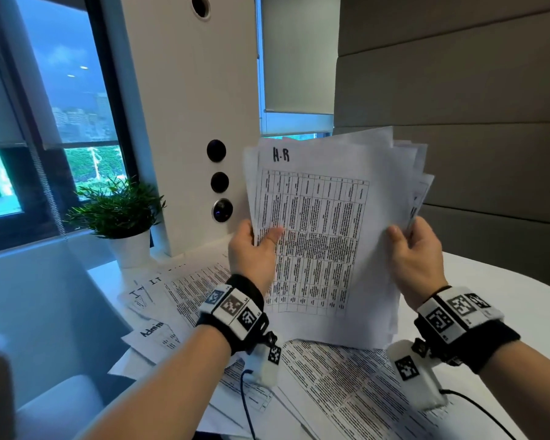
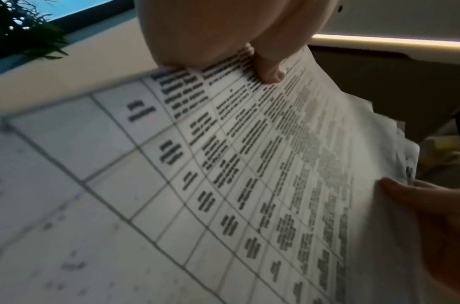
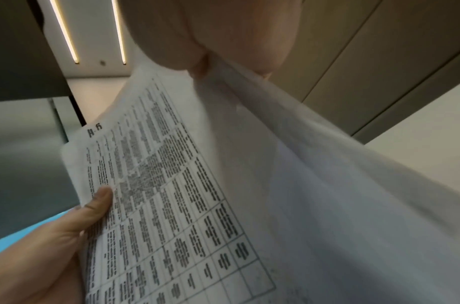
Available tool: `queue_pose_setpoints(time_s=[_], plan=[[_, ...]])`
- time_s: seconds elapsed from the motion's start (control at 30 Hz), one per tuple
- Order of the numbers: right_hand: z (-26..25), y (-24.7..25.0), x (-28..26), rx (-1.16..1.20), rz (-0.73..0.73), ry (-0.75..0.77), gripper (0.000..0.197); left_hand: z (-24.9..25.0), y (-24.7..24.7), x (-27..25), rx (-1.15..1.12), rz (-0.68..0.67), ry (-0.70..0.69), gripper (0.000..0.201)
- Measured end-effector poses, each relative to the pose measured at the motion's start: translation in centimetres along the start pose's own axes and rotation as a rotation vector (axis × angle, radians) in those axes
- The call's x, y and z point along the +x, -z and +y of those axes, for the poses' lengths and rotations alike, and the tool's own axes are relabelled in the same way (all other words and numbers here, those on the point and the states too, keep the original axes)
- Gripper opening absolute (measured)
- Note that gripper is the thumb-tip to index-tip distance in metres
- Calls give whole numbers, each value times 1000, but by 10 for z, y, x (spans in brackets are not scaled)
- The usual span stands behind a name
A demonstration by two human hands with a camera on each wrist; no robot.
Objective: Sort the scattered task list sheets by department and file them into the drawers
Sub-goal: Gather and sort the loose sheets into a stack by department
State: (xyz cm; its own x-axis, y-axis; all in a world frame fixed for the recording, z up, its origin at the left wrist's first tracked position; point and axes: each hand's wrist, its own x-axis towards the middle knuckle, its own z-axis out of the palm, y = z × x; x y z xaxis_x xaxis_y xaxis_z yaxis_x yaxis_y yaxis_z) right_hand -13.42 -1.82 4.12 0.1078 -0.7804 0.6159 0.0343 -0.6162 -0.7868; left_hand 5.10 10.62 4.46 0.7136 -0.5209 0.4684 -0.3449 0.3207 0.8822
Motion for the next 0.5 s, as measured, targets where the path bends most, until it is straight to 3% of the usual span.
queue_pose_setpoints(time_s=[0.1, 0.23, 0.37, 0.5], plan=[[-9, 5, 1, 79, -12, 35, 5, 11, -1, -3, -23, -72, -66, 30], [-28, 3, 0, 225, -97, 62, 39, 26, -6, -7, -6, -137, -168, 51], [-39, 0, 3, 214, -144, 62, 51, 28, -8, -8, 54, -163, -149, 67], [-32, 4, 7, 176, -87, -14, 44, 17, -2, -6, 57, -152, -17, 51]])
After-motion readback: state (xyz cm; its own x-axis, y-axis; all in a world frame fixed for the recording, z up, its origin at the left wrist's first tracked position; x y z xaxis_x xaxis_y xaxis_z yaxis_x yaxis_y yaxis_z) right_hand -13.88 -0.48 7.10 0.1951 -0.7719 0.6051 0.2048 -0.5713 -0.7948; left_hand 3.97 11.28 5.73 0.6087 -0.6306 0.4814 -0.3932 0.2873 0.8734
